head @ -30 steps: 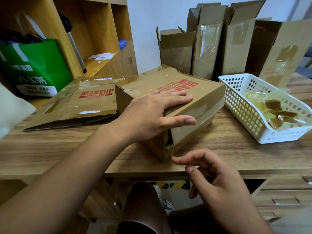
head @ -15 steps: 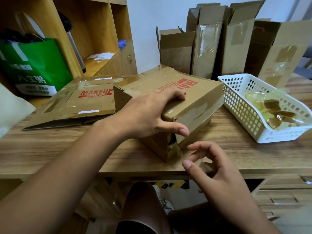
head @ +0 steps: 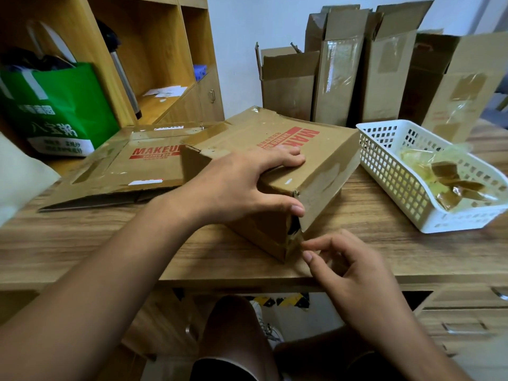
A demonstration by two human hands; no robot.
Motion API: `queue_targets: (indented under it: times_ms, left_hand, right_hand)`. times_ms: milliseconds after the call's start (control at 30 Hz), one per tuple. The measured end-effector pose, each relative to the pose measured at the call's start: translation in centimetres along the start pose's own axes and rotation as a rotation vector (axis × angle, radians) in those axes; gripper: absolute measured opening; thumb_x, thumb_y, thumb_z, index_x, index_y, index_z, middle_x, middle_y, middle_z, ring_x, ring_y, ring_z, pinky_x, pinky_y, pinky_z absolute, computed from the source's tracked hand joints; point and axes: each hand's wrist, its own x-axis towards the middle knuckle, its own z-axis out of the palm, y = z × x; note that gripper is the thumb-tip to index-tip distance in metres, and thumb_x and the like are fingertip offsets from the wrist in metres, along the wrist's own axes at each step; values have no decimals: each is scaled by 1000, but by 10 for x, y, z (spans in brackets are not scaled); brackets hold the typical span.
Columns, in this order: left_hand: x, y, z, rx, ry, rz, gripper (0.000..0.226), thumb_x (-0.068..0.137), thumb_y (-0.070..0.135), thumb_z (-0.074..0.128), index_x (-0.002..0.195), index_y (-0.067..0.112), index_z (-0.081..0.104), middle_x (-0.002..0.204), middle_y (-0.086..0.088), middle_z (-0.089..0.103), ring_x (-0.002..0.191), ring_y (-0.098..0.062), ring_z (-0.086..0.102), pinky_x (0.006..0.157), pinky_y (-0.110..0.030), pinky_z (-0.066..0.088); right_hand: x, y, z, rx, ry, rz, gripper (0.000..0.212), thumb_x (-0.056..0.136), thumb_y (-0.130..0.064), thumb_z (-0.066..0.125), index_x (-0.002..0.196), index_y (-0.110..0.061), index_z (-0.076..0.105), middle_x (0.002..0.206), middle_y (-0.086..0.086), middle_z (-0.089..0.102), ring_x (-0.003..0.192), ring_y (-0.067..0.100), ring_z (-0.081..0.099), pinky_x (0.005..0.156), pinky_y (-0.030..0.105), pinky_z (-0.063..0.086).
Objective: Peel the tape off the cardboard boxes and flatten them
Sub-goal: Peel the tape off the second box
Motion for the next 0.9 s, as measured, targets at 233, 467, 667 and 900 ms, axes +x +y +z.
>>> queue_targets:
  times_ms: [233, 467, 667, 900]
  left_hand:
    - [2, 11, 10, 96, 77, -34, 96, 60, 87, 50, 147, 48, 43, 155, 30, 35, 143, 7, 28, 117, -37, 33]
    - [2, 19, 18, 197, 116, -82, 95, 60, 92, 44, 144, 47, 42, 150, 24, 46, 136, -3, 44, 101, -36, 42]
    - [3, 20, 5, 283, 8, -81, 85, 70, 88, 41, 146, 50, 33, 154, 22, 40, 135, -10, 45, 99, -39, 43]
    - [-1, 12, 5, 243, 1, -39, 78, 84, 76, 43, 154, 51, 21, 161, 31, 18, 143, 12, 12, 116, -38, 28]
  right_hand:
    - [-17, -1, 9, 12, 29, -96, 2, 85, -32, 68, 84, -33, 69, 83, -7, 60, 79, 15, 62, 64, 26, 48]
    - [-17, 2, 7, 70, 47, -59, 13, 85, -38, 73, 91, -35, 61, 73, -7, 59, 68, 14, 60, 59, 23, 45]
    - [-5, 8, -5, 57, 77, 26, 25, 81, -33, 75, 89, -44, 55, 69, -3, 58, 61, 13, 56, 57, 24, 43]
    - [1, 10, -12, -88, 55, -38, 14, 84, -34, 68, 96, -38, 72, 76, -12, 59, 67, 11, 57, 57, 16, 39]
